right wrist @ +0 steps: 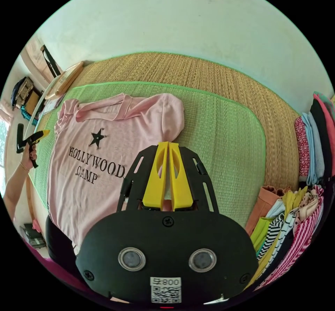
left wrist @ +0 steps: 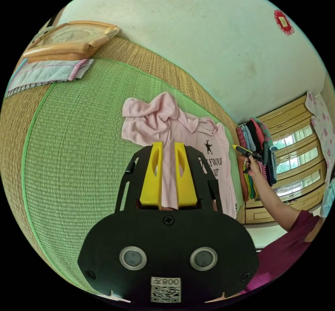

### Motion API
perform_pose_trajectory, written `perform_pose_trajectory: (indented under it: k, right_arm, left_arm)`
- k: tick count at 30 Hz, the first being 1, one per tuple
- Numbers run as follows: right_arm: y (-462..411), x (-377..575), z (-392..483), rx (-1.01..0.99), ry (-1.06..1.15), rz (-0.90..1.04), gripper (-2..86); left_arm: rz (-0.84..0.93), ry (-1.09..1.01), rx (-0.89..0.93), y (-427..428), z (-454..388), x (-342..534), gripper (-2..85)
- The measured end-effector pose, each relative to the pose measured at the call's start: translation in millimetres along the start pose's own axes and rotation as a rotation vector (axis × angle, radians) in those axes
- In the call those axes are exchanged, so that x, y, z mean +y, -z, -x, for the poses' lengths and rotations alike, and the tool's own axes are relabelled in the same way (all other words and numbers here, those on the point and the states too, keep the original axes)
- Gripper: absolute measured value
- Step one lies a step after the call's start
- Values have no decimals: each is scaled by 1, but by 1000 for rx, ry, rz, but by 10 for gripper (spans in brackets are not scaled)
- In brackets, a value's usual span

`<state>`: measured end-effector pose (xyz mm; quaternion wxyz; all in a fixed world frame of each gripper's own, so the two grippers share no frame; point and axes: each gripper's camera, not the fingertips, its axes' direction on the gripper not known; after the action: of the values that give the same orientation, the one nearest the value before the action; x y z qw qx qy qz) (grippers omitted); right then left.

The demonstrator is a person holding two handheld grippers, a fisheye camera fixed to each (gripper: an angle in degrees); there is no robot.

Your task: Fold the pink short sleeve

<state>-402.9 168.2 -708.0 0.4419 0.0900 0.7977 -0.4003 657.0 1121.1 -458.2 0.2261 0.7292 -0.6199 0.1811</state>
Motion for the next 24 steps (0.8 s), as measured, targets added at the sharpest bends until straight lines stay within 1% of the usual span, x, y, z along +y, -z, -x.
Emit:
perform_pose_trajectory:
  k: [3, 5, 9, 14, 17, 19, 20, 22, 24]
  right_arm:
    - [-23, -22, -1, 14, -33, -10, 35]
    - [-39, -35, -8, -7, -78, -14, 56]
    - [-73, -62, -16, -72, -144, -21, 66]
    - [-111, -84, -13, -81, -182, 0, 58]
    - [-125, -88, -8, -126, -192, -1, 21]
    - [-121, -85, -2, -139, -194, -52, 4]
    - [-117, -84, 0, -148, -195, -71, 3]
    - [-83, -77, 11, -210, -144, -214, -2]
    - [-58, -74, 21, -221, -104, -290, -3]
  left_arm:
    - [29, -93, -41, -41, -17, -25, 73]
    - [50, -131, -52, -68, -25, -37, 74]
    - [117, -214, -73, -133, -43, -61, 77]
    - [139, -232, -41, -197, -57, -83, 73]
    - [175, -185, -45, -233, -57, -95, 43]
    - [157, -153, -47, -247, -56, -101, 24]
    - [135, -123, -20, -252, -55, -105, 15]
    - [76, -83, 63, -256, -54, -113, 9]
    - [8, -47, 87, -260, -56, -128, 7]
